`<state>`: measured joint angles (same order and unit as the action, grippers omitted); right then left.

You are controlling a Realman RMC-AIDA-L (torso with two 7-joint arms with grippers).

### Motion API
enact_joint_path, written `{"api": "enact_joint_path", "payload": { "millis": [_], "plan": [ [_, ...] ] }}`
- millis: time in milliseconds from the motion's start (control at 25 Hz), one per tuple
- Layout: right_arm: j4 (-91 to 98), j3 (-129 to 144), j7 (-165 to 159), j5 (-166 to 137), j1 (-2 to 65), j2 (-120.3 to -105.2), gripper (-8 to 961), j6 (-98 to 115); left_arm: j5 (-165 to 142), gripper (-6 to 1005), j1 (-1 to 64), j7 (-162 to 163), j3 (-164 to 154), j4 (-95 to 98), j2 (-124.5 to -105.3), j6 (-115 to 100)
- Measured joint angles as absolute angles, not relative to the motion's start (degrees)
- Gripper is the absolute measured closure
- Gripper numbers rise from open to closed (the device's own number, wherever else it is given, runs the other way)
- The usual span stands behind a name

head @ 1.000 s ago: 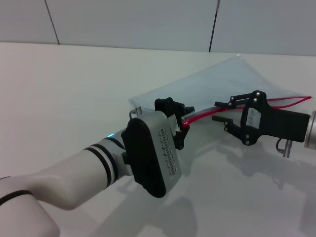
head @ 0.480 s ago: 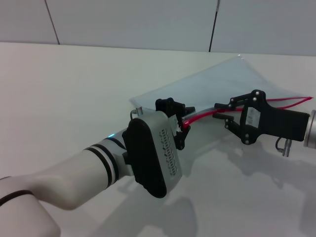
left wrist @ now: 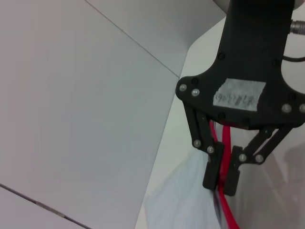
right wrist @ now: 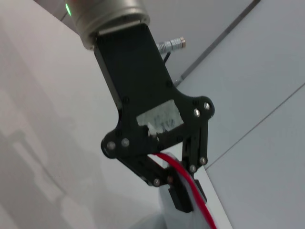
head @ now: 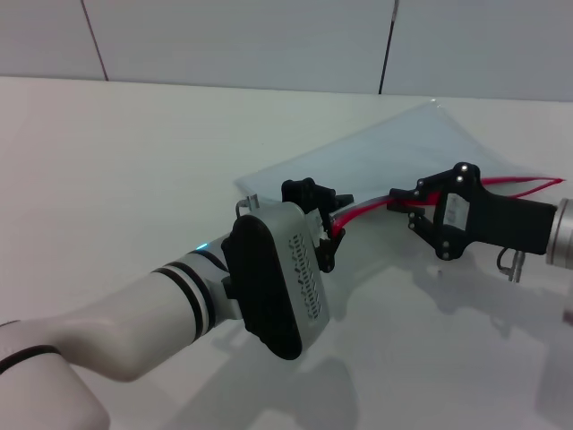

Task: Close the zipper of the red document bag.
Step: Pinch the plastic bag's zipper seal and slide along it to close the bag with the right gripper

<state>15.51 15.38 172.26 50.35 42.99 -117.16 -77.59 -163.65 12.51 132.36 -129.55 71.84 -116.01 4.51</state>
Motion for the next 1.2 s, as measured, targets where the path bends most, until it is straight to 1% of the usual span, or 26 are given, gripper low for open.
{"api": "enact_joint_path", "payload": {
  "millis": [560, 960, 1200],
  "plan": [
    [16.92, 14.04, 172.16, 50.52, 42.02, -116.98, 884, -75.91, -163.65, 964, 12.12, 132.15, -129.73, 71.99, -115.93, 4.48],
    [20.76, 5.68, 172.04, 50.60, 39.77, -116.71, 885, -66.02, -163.65, 965, 12.19, 131.96, -130.26, 71.99, -115.83, 4.81],
    [21.69, -1.57, 172.01, 50.77, 39.58, -116.65, 890, -57.03, -163.65, 966, 12.20, 131.95, -130.26, 71.98, -115.87, 5.07]
  ]
}}
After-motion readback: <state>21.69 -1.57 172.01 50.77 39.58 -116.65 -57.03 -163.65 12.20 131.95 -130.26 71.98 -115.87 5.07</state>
